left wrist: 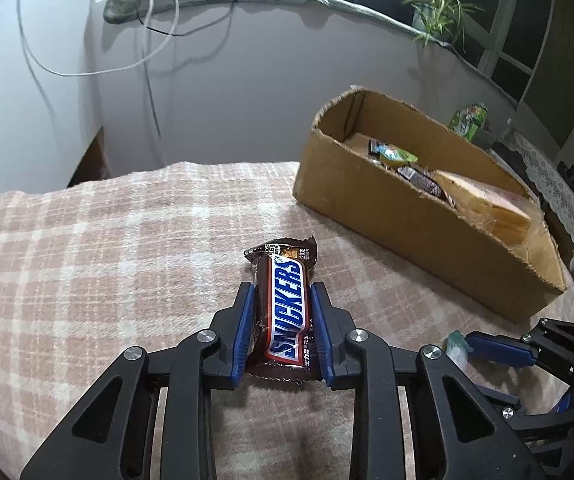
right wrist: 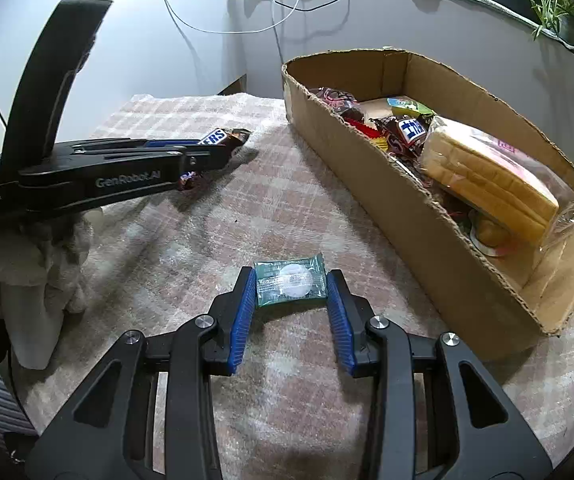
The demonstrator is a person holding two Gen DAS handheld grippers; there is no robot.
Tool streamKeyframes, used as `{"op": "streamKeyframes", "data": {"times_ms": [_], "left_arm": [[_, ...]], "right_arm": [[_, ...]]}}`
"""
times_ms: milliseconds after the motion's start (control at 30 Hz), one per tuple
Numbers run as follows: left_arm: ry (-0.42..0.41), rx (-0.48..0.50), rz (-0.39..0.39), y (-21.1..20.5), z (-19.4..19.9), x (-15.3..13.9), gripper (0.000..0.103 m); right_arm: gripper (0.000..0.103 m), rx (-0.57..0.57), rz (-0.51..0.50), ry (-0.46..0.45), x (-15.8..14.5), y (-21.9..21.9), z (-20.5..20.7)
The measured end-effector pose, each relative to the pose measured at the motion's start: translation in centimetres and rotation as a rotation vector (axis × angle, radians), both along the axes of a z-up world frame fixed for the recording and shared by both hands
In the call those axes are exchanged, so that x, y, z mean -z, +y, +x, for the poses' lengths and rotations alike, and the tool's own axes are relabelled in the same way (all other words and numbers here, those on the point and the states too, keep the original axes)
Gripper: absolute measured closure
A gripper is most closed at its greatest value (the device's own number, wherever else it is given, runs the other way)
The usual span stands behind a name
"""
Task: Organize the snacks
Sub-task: 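Carry the Snickers bar into the box and open the left gripper while the right drops the green candy there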
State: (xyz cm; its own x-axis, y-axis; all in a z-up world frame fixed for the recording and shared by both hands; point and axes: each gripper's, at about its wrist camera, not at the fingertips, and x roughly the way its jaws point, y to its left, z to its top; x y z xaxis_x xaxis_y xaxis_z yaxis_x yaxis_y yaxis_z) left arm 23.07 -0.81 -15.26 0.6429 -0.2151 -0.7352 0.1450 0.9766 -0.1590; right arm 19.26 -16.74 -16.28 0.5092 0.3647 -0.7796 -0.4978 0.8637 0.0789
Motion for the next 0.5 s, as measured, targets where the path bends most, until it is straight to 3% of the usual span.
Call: {"op": "streamKeyframes", "data": {"times_ms": [500], "left_arm": [[-0.107, 0.017, 0.002, -1.0, -2.7, -4.3, 0.077]], "right_arm": [[0.065, -0.001, 0.045, -0.068, -4.2, -2.3, -1.7]]}}
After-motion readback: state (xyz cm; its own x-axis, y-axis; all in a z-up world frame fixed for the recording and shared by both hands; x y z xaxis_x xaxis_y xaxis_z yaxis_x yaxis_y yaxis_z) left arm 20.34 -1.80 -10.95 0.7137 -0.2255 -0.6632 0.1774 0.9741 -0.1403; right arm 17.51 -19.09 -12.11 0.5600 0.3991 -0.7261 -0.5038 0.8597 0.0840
